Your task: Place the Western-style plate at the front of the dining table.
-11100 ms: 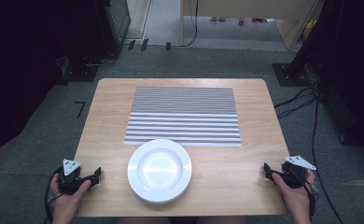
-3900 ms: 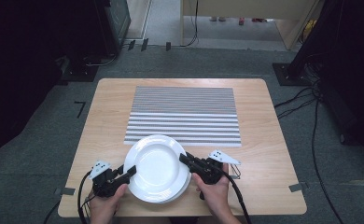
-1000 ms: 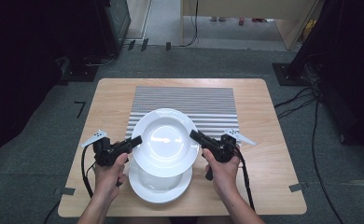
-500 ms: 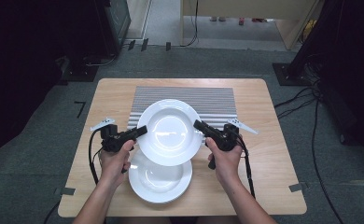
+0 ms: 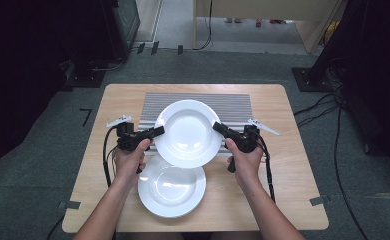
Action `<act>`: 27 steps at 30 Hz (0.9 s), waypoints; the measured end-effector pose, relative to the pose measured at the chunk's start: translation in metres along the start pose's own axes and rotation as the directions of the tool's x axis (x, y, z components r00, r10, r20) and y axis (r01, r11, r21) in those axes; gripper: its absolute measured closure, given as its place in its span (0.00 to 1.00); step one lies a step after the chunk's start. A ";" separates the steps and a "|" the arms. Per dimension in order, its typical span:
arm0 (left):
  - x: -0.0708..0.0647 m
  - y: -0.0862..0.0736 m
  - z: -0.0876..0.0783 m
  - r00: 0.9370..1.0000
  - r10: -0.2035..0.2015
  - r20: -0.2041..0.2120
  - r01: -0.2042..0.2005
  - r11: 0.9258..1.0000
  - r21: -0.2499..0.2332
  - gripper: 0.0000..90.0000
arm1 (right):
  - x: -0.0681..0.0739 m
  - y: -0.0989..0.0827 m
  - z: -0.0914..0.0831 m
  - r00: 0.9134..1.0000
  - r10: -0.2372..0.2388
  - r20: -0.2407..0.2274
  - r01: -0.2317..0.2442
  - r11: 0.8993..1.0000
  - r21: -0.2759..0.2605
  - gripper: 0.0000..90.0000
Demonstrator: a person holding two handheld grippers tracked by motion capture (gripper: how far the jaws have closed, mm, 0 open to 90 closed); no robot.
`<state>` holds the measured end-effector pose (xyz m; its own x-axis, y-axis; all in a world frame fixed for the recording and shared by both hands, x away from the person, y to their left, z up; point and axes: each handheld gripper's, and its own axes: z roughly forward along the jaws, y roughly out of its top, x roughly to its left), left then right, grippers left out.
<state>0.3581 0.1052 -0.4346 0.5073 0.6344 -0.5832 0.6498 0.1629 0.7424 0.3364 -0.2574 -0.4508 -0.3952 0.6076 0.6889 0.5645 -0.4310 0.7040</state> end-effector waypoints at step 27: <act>0.049 0.040 0.074 0.987 -0.107 -0.117 0.121 0.986 0.119 0.84 | -0.057 0.027 0.056 0.982 0.144 0.119 -0.157 0.982 0.109 0.88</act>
<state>0.4506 0.0869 -0.4580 0.3654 0.6973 -0.6167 0.7689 0.1473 0.6221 0.4147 -0.2661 -0.4804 -0.2211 0.6142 0.7575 0.6951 -0.4456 0.5641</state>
